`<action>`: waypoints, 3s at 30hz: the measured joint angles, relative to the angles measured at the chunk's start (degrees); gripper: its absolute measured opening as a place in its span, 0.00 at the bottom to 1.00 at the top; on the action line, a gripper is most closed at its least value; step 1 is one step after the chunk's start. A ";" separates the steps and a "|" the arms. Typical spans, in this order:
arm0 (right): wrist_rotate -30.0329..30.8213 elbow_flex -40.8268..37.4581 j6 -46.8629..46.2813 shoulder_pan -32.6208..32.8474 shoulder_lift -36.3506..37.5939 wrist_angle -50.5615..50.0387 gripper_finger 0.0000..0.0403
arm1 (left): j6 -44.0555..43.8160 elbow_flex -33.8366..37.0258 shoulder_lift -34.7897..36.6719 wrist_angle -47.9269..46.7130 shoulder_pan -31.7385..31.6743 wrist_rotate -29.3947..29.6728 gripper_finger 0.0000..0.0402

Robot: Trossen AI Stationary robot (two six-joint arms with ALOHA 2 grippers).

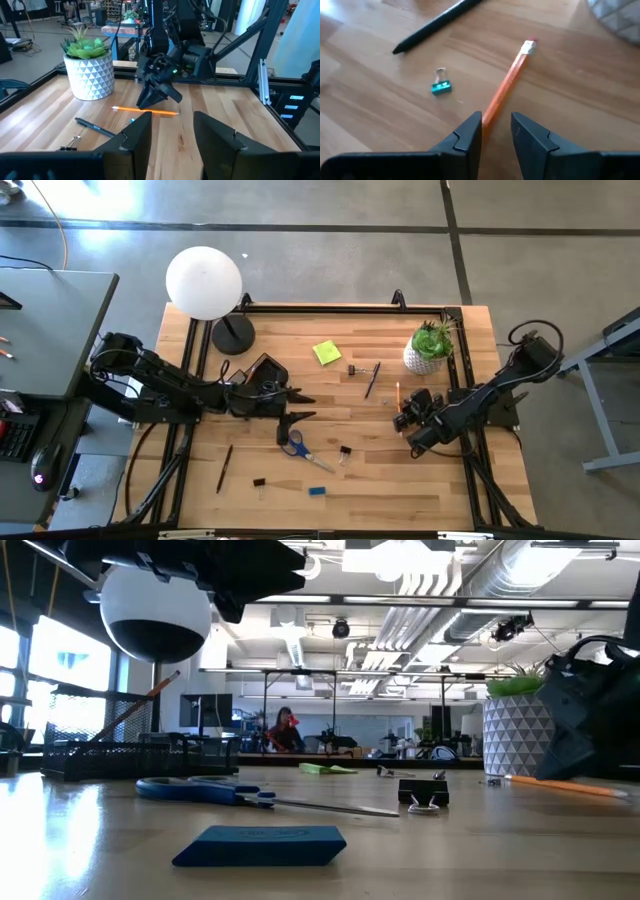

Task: Pick and place office supplies into organizer
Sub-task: Put the orange pencil into the black mesh desk organizer

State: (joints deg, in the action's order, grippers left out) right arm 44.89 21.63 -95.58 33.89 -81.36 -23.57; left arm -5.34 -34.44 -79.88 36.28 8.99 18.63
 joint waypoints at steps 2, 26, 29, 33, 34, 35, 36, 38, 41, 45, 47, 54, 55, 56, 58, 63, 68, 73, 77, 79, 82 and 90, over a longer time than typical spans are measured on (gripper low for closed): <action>-0.18 -0.05 0.50 -0.13 0.00 0.04 0.25 | 0.00 0.00 0.00 -0.06 0.00 0.02 0.34; -0.26 0.84 2.03 0.27 -5.13 -3.23 0.02 | -0.98 0.00 0.04 -0.99 0.02 0.02 0.34; -0.95 2.25 2.86 0.26 -5.25 -5.92 0.03 | -1.08 0.00 0.04 -1.50 0.02 0.02 0.34; -1.79 4.68 4.67 0.26 -5.40 -9.72 0.01 | -1.14 0.00 0.04 -1.73 0.02 0.02 0.34; -2.00 5.57 5.25 0.25 -5.41 -11.16 0.01 | -1.14 0.00 0.04 -1.76 0.02 0.02 0.34; -1.62 6.46 5.79 0.26 -5.42 -12.44 0.01 | -1.14 0.00 0.04 -1.76 0.02 0.02 0.34; -0.84 7.68 6.20 0.26 -5.42 -13.83 0.01 | -1.15 0.00 0.04 -1.76 0.02 0.02 0.34; 0.95 9.97 7.21 0.28 -5.40 -16.76 0.01 | -1.17 0.00 0.04 -1.75 0.02 0.02 0.34; 4.19 13.64 8.29 0.30 -4.81 -22.07 0.01 | -1.30 0.00 0.05 -1.75 0.02 0.02 0.34; 12.22 18.70 10.55 1.54 -1.98 -27.33 0.01 | -1.38 0.00 0.04 -1.48 0.02 0.02 0.34; 17.97 20.64 13.32 2.59 0.15 -28.02 0.01 | -1.07 0.00 0.04 -0.03 0.00 0.02 0.34; 32.63 23.63 24.16 5.94 7.52 -24.59 0.01 | 0.63 0.00 0.06 11.56 -0.02 -2.67 0.34; 33.98 23.34 26.15 6.24 8.18 -22.42 0.01 | 0.73 -0.02 0.07 13.41 -0.02 -2.92 0.34; 34.98 22.92 28.31 6.38 8.61 -20.19 0.00 | 1.07 -0.01 0.07 14.61 -0.02 -2.83 0.34; 35.25 21.97 33.56 6.28 8.98 -14.76 0.00 | 1.68 -0.02 0.07 16.54 -0.01 -1.20 0.34; 31.47 21.37 54.75 4.48 8.97 3.72 0.00 | -0.24 -0.07 0.07 18.02 -2.36 1.92 0.34; 25.82 21.37 72.42 1.70 9.66 18.03 0.00 | -3.53 -0.13 0.07 15.83 -4.73 -1.91 0.34; 14.73 21.37 72.28 -3.77 10.49 16.66 0.01 | -3.34 -0.13 0.07 15.35 -4.85 -3.17 0.34; 7.63 21.39 61.63 -9.69 9.53 7.46 0.05 | -2.96 -0.13 0.07 13.98 -4.85 -3.23 0.34; 6.42 21.37 54.97 -12.14 8.56 1.12 0.09 | -2.93 -0.13 0.07 13.71 -4.85 -3.23 0.34; 5.85 21.37 46.67 -15.42 6.72 -6.66 0.17 | -2.78 -0.13 0.07 12.74 -4.85 -3.21 0.34; 1.48 21.37 39.30 -25.49 -0.59 -7.45 0.33 | -2.40 -0.13 0.07 12.56 -4.85 -3.23 0.34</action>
State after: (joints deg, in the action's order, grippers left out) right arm 46.37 43.00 -56.28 8.40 -81.96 -31.02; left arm -7.75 -34.57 -79.81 48.84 4.14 15.41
